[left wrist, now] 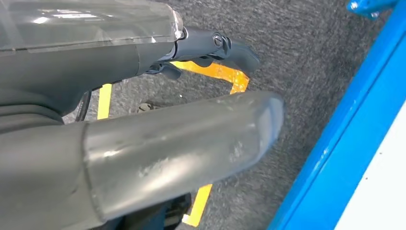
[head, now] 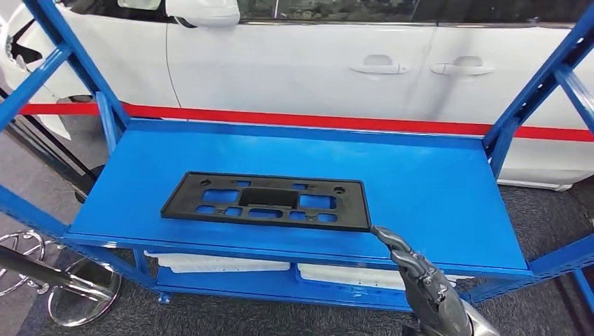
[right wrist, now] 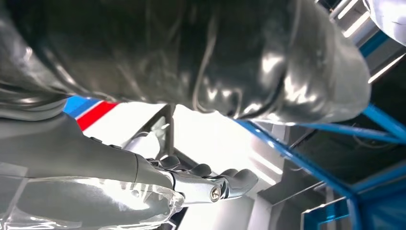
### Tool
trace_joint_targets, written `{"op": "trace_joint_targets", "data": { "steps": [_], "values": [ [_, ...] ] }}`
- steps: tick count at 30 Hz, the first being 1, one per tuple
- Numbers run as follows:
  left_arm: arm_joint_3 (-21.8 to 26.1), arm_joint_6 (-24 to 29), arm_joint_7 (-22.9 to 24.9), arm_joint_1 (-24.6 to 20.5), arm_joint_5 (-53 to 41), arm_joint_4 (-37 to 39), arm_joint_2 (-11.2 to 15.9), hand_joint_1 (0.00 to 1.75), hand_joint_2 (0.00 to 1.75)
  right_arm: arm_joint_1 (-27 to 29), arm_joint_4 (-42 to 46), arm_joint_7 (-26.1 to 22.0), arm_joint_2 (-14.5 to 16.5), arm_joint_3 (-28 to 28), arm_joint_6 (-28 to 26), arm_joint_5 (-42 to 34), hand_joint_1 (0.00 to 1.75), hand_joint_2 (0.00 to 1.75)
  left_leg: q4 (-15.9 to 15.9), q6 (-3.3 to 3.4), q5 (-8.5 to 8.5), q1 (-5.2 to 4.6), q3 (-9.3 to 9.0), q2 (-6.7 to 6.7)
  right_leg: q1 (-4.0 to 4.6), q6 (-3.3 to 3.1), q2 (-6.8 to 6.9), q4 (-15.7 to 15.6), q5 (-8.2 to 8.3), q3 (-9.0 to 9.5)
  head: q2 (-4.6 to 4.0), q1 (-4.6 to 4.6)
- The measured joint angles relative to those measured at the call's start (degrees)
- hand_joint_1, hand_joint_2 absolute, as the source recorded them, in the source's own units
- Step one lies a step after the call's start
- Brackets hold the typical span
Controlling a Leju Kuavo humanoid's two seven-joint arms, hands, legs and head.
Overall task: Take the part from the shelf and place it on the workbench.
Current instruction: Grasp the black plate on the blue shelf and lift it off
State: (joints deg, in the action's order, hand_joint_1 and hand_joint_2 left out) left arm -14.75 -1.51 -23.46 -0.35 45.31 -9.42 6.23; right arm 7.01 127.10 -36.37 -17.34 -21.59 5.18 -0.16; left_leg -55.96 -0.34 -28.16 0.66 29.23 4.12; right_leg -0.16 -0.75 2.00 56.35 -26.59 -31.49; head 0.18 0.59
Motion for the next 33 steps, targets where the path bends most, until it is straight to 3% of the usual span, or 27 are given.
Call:
{"op": "trace_joint_targets", "data": {
  "steps": [1, 3, 5, 6, 7, 9, 11, 14, 16, 17, 19, 20, 21, 22, 23, 25, 26, 29, 31, 33],
  "values": [
    [-0.09, 0.05, 0.04, -0.03, -0.12, 0.00, 0.02, 0.00, 0.00, -0.10, -0.05, 0.67, 0.05, -0.03, 0.19, -0.33, 0.00, 0.00, -1.54, -0.25, -1.15, 0.10, 0.58, -0.78, -0.13, -0.47, -0.42, -0.22, 0.09, 0.09, 0.00, 0.01],
    [-0.34, 0.15, 0.19, 0.00, -0.39, 0.01, 0.07, 0.00, 0.00, -0.65, -0.72, 3.24, 0.30, -0.22, 0.18, -0.62, 0.00, 0.00, -8.45, -0.47, -4.79, 0.25, 3.75, -2.94, -0.15, -1.18, -1.07, -0.38, 0.08, 0.22, 0.00, 0.02],
    [-0.79, 0.17, 0.35, 0.06, -0.71, 0.02, 0.08, 0.00, 0.00, -2.56, -2.86, 7.81, 0.65, -0.98, 0.07, -0.92, 0.00, 0.87, -16.08, -0.55, -7.21, 0.28, 7.84, -3.69, 0.03, -1.45, -1.88, -0.34, -0.02, 0.29, 0.00, 0.03],
    [-1.00, 0.16, 0.39, 0.05, -0.87, 0.02, 0.08, 0.00, 0.00, -4.00, -4.47, 10.12, 0.88, -1.54, -0.01, -1.18, 0.00, 1.31, -17.32, -0.53, -6.75, 0.28, 8.83, -3.77, 0.10, -1.49, -2.33, -0.28, -0.07, 0.37, 0.00, 0.03],
    [-1.16, 0.14, 0.44, 0.01, -1.05, 0.02, 0.09, 0.00, 0.00, -5.53, -6.17, 12.02, 1.12, -2.14, -0.14, -1.46, 0.00, 1.75, -16.16, -0.43, -5.13, 0.28, 8.74, -3.77, 0.15, -1.47, -2.71, -0.22, -0.16, 0.52, 0.00, 0.03],
    [-1.38, 0.10, 0.50, -0.17, -1.31, 0.02, 0.12, 0.00, 0.00, -8.16, -9.13, 14.19, 1.60, -3.23, -0.46, -1.58, 0.00, 1.75, -8.51, 0.03, -0.26, 0.22, 5.97, -3.83, 0.17, -1.27, -3.09, -0.13, -0.46, 0.93, 0.00, 0.03],
    [-1.81, 0.07, 0.80, -0.39, -1.67, 0.02, 0.22, 0.00, 0.00, -10.61, -12.27, 16.03, 2.12, -4.75, -1.14, 0.59, 0.00, 1.75, -1.93, 0.55, 2.43, -0.03, 3.41, -3.93, 0.31, -0.82, -3.24, 0.00, -0.70, 0.96, 0.00, 0.02],
    [-2.76, 0.06, 1.57, -0.75, -2.40, 0.02, 0.31, 0.00, 0.00, -15.11, -18.76, 18.76, 3.83, -8.97, -3.55, 9.61, 0.00, 1.75, -0.07, 1.12, 2.61, -0.18, 2.92, -3.94, 0.39, -0.07, -3.40, -0.06, -0.64, 0.55, 0.00, 0.02],
    [-3.37, 0.00, 2.07, -0.99, -2.82, 0.02, 0.30, 0.00, 0.00, -18.77, -23.32, 20.23, 5.71, -12.67, -5.20, 16.72, 0.00, 1.75, 0.36, 1.66, 2.84, 0.19, 2.74, -3.79, 0.43, 0.41, -3.11, 1.48, -1.82, -0.07, 0.01, 0.01],
    [-3.68, -0.05, 2.27, -1.15, -3.02, 0.02, 0.29, 0.00, 0.00, -20.62, -25.39, 20.89, 6.65, -14.48, -5.77, 19.62, 0.00, 1.75, 0.52, 1.90, 2.91, 0.39, 2.63, -3.70, 0.36, 0.67, -2.92, 3.94, -3.26, -1.18, 0.00, 0.00],
    [-4.22, -0.15, 2.55, -1.41, -3.38, 0.02, 0.30, 0.00, 0.00, -23.81, -29.33, 21.99, 8.43, -18.12, -6.55, 24.09, 0.00, 1.75, 0.55, 2.13, 2.87, 0.44, 2.57, -3.61, -0.03, 1.18, -2.60, 11.72, -6.83, -5.03, 0.00, -0.01],
    [-4.43, -0.16, 2.67, -1.48, -3.49, 0.02, 0.30, 0.00, 0.00, -25.00, -30.99, 22.37, 9.20, -19.80, -6.81, 25.56, 0.00, 1.75, 0.56, 2.14, 2.83, 0.46, 2.53, -3.59, -0.25, 1.40, -2.53, 15.25, -7.90, -6.96, 0.00, -0.01],
    [-4.67, -0.19, 2.80, -1.51, -3.62, 0.02, 0.30, 0.00, 0.00, -25.98, -32.46, 22.66, 9.91, -21.36, -6.99, 26.78, 0.00, 1.75, 0.57, 2.12, 2.74, 0.50, 2.44, -3.62, -0.43, 1.55, -2.44, 17.05, -7.85, -8.12, 0.01, -0.01],
    [-4.95, -0.21, 2.94, -1.51, -3.76, 0.02, 0.30, 0.00, 0.00, -26.89, -33.75, 22.93, 10.53, -22.71, -7.20, 27.96, 0.00, 1.75, 0.56, 2.06, 2.61, 0.55, 2.25, -3.68, -0.56, 1.60, -2.36, 16.65, -6.61, -8.25, 0.00, -0.01],
    [-5.20, -0.24, 3.06, -1.52, -3.94, 0.02, 0.30, 0.00, 0.00, -27.86, -34.98, 23.26, 11.14, -23.97, -7.63, 29.44, 0.00, 1.75, 0.58, 1.92, 2.44, 0.59, 1.96, -3.75, -0.62, 1.50, -2.31, 13.82, -4.31, -7.24, 0.00, -0.01],
    [-5.67, -0.28, 3.24, -1.58, -4.28, 0.02, 0.21, 0.00, 0.00, -29.81, -37.28, 24.22, 12.31, -26.31, -9.78, 33.73, 0.00, 1.75, 0.77, 1.51, 2.13, 0.66, 1.44, -3.83, -0.35, 0.80, -2.25, 5.73, 0.51, -4.03, 0.00, -0.01],
    [-5.85, -0.28, 3.30, -1.66, -4.41, 0.02, 0.15, 0.00, 0.00, -30.70, -38.41, 24.93, 12.99, -27.50, -11.47, 36.51, 0.00, 1.75, 0.88, 1.21, 2.07, 0.68, 1.40, -3.86, -0.09, 0.38, -2.23, 2.72, 1.93, -2.92, 0.00, -0.03],
    [-6.58, -0.26, 3.40, -1.86, -4.62, 0.02, 0.04, 0.00, 0.00, -32.68, -41.93, 27.58, 14.92, -30.92, -16.28, 45.29, 0.00, 1.75, 1.26, 0.14, 2.10, 0.80, 1.50, -3.82, 0.40, -0.51, -2.24, 0.31, 2.18, -2.32, 0.00, -0.07],
    [-6.92, -0.23, 3.42, -1.95, -4.88, 0.02, 0.04, 0.00, 0.00, -33.69, -44.28, 29.20, 16.28, -32.66, -18.79, 50.28, 0.00, 1.75, 0.46, -0.37, 1.11, 0.82, 1.69, -3.77, 0.04, -0.95, -2.22, -0.97, 1.98, -1.45, 0.00, -0.03],
    [-7.16, -0.23, 3.42, -2.06, -5.22, 0.02, 0.08, 0.00, 0.00, -34.72, -46.89, 30.50, 17.74, -34.25, -20.89, 54.61, 0.00, 1.75, -4.87, -0.64, -1.80, 0.90, 4.06, -3.84, -0.30, -1.40, -2.15, -1.87, 1.86, -0.65, 0.00, 0.00]
  ]
}}
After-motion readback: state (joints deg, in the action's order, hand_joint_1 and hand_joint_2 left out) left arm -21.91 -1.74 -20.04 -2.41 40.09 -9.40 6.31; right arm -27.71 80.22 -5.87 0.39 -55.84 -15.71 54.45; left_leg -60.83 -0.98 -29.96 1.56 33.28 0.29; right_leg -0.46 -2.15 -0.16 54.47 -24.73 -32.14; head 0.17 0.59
